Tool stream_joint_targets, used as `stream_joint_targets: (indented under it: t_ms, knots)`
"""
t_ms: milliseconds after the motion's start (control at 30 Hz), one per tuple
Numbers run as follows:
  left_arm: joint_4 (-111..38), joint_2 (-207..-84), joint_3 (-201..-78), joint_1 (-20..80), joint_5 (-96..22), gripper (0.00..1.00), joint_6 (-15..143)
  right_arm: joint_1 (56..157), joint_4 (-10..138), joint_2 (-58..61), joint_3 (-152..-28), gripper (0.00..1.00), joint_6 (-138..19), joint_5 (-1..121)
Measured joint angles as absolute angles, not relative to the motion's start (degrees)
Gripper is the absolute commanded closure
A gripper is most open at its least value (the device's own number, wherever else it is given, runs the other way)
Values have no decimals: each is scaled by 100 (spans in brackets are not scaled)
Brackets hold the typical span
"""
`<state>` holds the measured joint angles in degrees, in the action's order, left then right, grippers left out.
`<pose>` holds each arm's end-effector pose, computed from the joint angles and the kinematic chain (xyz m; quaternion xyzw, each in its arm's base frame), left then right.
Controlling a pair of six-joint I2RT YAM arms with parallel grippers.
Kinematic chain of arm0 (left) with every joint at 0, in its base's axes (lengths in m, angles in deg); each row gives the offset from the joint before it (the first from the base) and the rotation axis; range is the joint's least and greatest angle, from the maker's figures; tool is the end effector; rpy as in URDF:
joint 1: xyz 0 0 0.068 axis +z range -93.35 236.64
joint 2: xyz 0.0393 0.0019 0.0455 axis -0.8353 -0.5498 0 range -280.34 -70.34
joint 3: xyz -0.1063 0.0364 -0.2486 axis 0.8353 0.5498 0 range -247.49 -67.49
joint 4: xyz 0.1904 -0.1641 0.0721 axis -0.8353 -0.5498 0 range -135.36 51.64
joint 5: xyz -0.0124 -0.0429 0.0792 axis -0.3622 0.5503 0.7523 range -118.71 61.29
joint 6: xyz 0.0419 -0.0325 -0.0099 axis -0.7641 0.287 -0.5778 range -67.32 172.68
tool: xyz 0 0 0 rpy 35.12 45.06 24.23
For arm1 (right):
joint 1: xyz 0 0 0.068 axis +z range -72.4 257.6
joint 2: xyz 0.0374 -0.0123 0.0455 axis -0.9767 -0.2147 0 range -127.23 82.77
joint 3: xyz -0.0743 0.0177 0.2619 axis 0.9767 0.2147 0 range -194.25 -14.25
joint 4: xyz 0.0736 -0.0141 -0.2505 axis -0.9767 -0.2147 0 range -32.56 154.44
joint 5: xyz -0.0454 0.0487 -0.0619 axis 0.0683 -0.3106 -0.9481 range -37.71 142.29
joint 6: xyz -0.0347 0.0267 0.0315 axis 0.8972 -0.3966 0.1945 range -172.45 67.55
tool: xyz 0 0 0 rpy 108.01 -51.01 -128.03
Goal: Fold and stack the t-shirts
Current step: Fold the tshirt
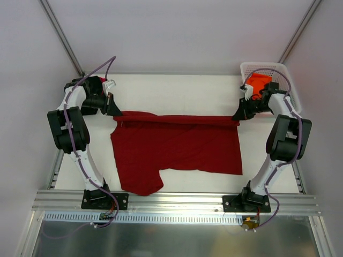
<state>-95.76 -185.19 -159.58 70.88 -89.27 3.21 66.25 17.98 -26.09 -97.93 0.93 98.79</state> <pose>0.3912 0.0672 0.2234 0.3016 0.8070 -0.3876 0.3280 0.3812 -0.0501 0.2198 -0.3841 0.8241 0.2507 0.3324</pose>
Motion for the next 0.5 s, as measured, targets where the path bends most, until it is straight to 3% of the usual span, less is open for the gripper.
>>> stream_joint_targets:
  t_ms: [500]
  knots:
    - [-10038,-18357,-15241,7095,-8330,100,-221,6749,1997,-2285,-9340,100,19,8972]
